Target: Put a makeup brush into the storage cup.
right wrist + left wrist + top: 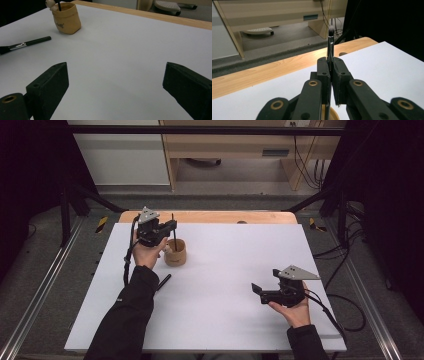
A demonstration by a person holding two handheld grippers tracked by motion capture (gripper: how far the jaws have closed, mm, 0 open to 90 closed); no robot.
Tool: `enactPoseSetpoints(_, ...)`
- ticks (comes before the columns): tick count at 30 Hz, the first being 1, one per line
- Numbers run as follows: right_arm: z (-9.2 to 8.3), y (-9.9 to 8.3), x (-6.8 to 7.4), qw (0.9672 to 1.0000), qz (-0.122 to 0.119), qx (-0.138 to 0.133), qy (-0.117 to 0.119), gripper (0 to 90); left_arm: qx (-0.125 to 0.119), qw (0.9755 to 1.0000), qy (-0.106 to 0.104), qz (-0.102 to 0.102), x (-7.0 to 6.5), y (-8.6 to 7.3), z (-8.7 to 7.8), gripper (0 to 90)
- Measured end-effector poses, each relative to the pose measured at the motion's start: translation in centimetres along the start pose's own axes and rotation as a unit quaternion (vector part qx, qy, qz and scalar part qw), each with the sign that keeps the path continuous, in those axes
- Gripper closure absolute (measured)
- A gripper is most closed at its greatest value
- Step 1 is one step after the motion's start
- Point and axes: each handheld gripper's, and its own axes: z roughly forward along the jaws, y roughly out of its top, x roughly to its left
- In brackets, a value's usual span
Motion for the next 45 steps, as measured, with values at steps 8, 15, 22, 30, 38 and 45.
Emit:
enactPoseSetpoints(8, 0.0, 0.0, 0.0, 1.0000, -0.001, 0.001, -0.001, 7.1, 0.006, 1.0000, 0.000, 0.000, 0.1, -0.6, 0.3, 84.8)
enactPoseSetpoints(15, 0.0, 0.0, 0.0, 1.0000, -0.001, 0.000, -0.001, 7.1, 0.011, 0.9999, -0.001, -0.002, 0.2, -1.2, 0.5, 84.7)
enactPoseSetpoints(22, 0.1, 0.0, 0.0, 1.0000, -0.001, 0.001, -0.001, 7.1, 0.018, 0.9998, -0.001, -0.002, 0.2, -1.8, 0.8, 84.7)
enactPoseSetpoints(30, 0.1, 0.0, 0.1, 1.0000, 0.000, 0.002, -0.001, 7.1, 0.027, 0.9996, -0.001, -0.002, 0.2, -2.6, 1.1, 84.7)
enactPoseSetpoints(38, 0.1, 0.0, 0.1, 1.0000, 0.000, 0.001, 0.000, 7.1, 0.040, 0.9992, 0.000, 0.001, 0.0, -3.3, 1.5, 84.7)
enactPoseSetpoints(45, 0.1, 0.0, 0.1, 1.0000, 0.001, 0.001, 0.001, 7.1, 0.052, 0.9986, 0.000, 0.007, -0.1, -3.7, 1.7, 84.4)
